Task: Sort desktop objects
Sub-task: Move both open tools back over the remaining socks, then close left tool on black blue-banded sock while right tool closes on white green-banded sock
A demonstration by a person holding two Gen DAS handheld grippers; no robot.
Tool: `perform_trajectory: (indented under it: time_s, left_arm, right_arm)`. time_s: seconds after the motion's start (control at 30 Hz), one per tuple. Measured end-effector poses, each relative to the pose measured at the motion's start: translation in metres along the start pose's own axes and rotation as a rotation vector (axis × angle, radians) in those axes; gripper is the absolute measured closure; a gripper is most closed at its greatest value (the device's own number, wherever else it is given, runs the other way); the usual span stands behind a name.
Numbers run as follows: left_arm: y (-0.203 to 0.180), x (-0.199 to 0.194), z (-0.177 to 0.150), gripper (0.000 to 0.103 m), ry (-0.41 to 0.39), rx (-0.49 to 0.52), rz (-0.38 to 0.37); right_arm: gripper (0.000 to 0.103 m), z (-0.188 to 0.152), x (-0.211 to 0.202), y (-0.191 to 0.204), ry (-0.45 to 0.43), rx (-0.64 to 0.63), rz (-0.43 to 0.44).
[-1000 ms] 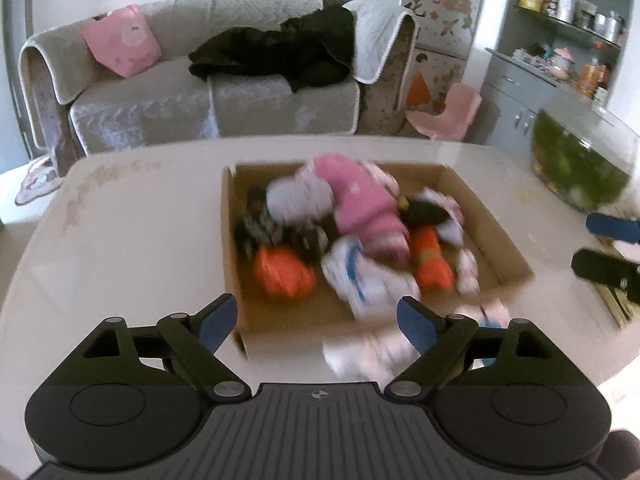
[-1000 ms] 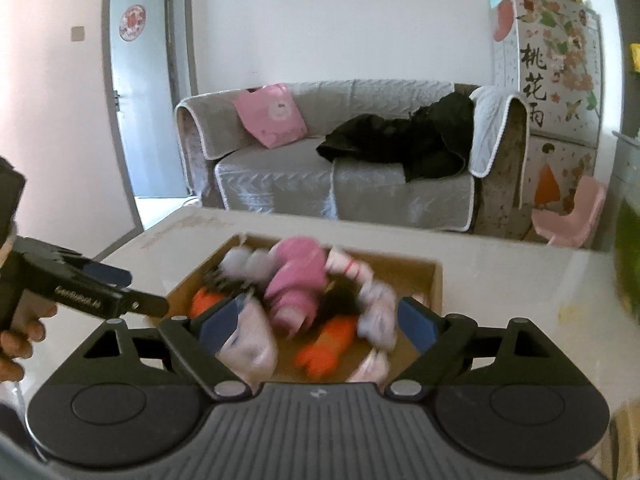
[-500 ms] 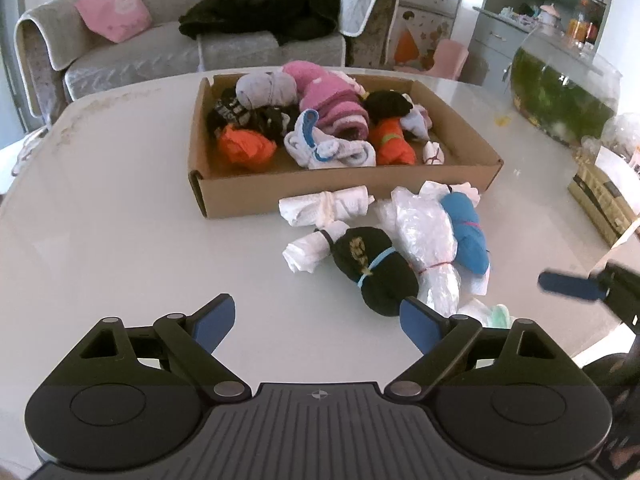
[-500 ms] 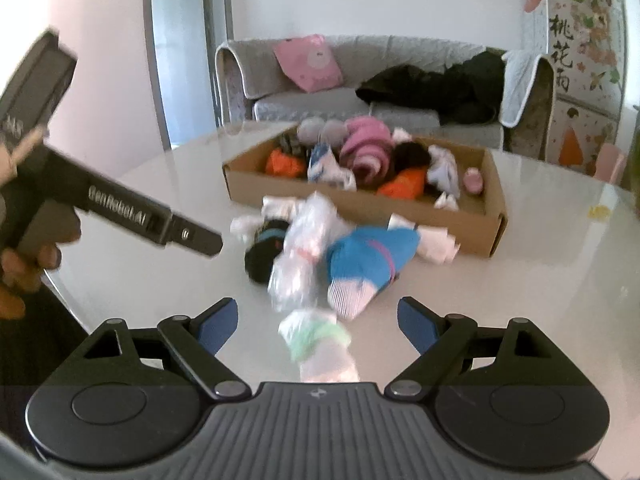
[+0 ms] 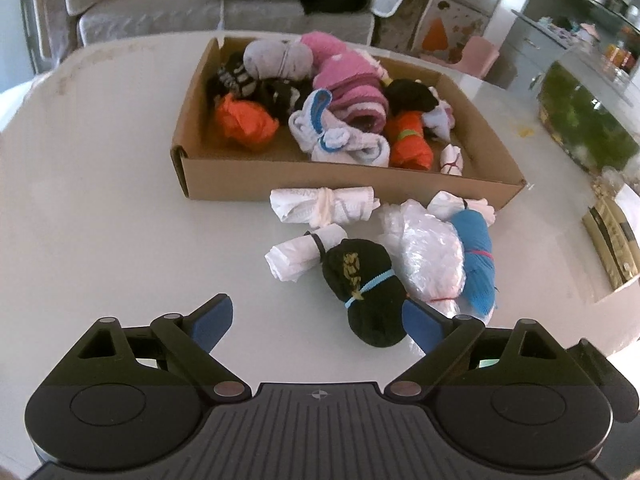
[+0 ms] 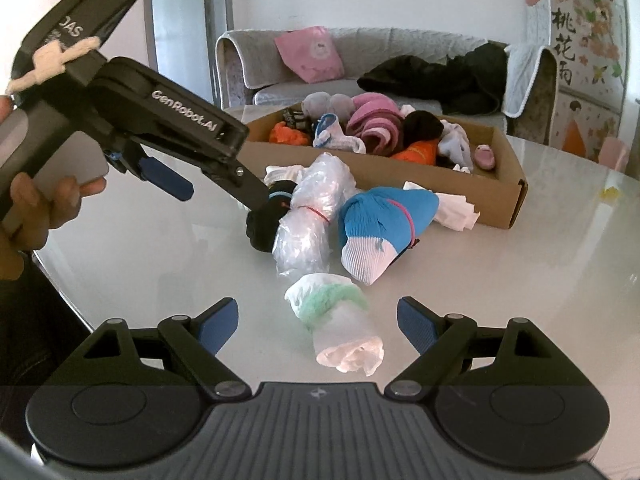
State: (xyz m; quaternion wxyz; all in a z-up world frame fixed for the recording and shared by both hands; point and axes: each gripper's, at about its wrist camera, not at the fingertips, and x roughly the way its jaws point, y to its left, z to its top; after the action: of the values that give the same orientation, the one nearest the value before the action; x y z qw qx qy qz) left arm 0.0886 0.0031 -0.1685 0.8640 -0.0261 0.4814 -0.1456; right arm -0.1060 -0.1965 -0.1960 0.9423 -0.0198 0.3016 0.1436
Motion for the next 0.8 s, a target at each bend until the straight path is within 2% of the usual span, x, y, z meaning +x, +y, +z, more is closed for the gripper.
perform_trajectory:
  time_s: [0.17,0.43,0.63,0.77,0.8]
  left_arm:
    - [-0.008,0.011,0.008,0.007,0.019,-0.013,0.011]
    - [-0.02,0.029,0.016,0.007,0.062,-0.059,0.005]
    - [-0.028,0.034,0.012,0.007,0.065,-0.056,0.032]
    - [-0.032,0.034,0.011,0.011,0.068,-0.047,0.049]
    - [-0.033,0.034,0.011,0.015,0.065,-0.045,0.058]
  right_arm:
    - [0.024,-0.01,-0.001,0.008,0.01,0.006,0.005]
    - [0.024,-0.014,-0.004,0.016,0.005,-0.016,-0.004]
    - [0.033,-0.014,-0.007,0.014,-0.001,-0.008,-0.004]
    - [0.042,-0.014,-0.008,0.014,-0.003,-0.013,-0.003]
    - [0.044,-0.014,-0.008,0.014,-0.004,-0.015,-0.004]
